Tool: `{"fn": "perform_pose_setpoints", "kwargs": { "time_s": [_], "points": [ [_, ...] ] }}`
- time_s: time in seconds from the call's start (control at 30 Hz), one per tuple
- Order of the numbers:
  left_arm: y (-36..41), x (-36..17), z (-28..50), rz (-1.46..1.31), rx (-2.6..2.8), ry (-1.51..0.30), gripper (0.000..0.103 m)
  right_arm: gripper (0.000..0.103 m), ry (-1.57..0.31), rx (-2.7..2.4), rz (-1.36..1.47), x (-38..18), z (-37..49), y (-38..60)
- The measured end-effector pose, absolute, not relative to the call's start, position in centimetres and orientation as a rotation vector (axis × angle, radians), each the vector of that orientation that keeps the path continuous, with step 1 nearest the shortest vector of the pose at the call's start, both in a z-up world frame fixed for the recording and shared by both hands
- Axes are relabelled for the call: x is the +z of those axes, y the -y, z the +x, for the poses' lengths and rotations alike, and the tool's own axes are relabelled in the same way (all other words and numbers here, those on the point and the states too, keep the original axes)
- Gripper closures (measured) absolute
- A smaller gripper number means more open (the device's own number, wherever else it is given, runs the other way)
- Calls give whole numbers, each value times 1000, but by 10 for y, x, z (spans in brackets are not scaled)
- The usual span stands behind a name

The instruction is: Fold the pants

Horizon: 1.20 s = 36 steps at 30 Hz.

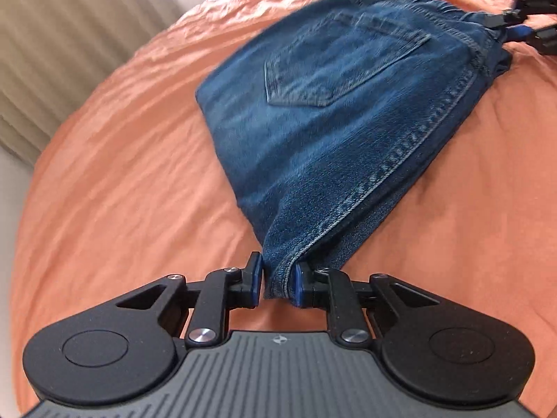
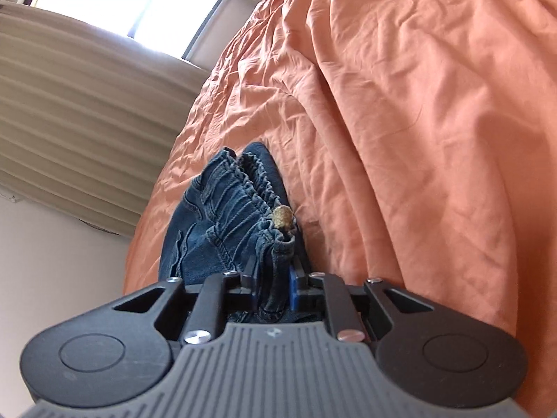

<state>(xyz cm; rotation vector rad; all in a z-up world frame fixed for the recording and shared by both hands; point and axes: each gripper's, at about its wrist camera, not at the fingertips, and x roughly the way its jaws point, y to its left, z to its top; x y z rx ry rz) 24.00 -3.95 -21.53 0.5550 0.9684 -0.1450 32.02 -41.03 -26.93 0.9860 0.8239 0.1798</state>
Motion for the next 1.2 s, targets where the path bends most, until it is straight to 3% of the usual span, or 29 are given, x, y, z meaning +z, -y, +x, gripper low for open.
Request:
{"fn": "perform_pose_setpoints", "kwargs": {
  "time_s": [0.3, 0.53, 0.63, 0.77, 0.9, 1.03, 1.2],
  "points": [
    [9, -217, 246, 269, -101, -1093, 85, 91, -843, 161, 931, -275, 319, 406],
    [-16, -202, 248, 125, -89, -1184, 82, 72, -825, 128, 871, -259, 303, 411],
    [-36, -186, 236, 68, -61, -1123, 81, 64, -793, 70, 797, -243, 295, 414],
    [-65, -157, 238, -140, -52, -1015, 63, 51, -736, 95, 781, -227, 291, 423],
    [-80, -139, 259, -323, -83, -918, 47, 48, -739, 184, 767, -212, 306, 429],
    [-77, -143, 289, -429, -127, -871, 40, 39, -811, 301, 745, -203, 334, 425],
    [-87, -175, 315, -576, -110, -852, 41, 36, -938, 375, 710, -205, 379, 420]
  ]
}}
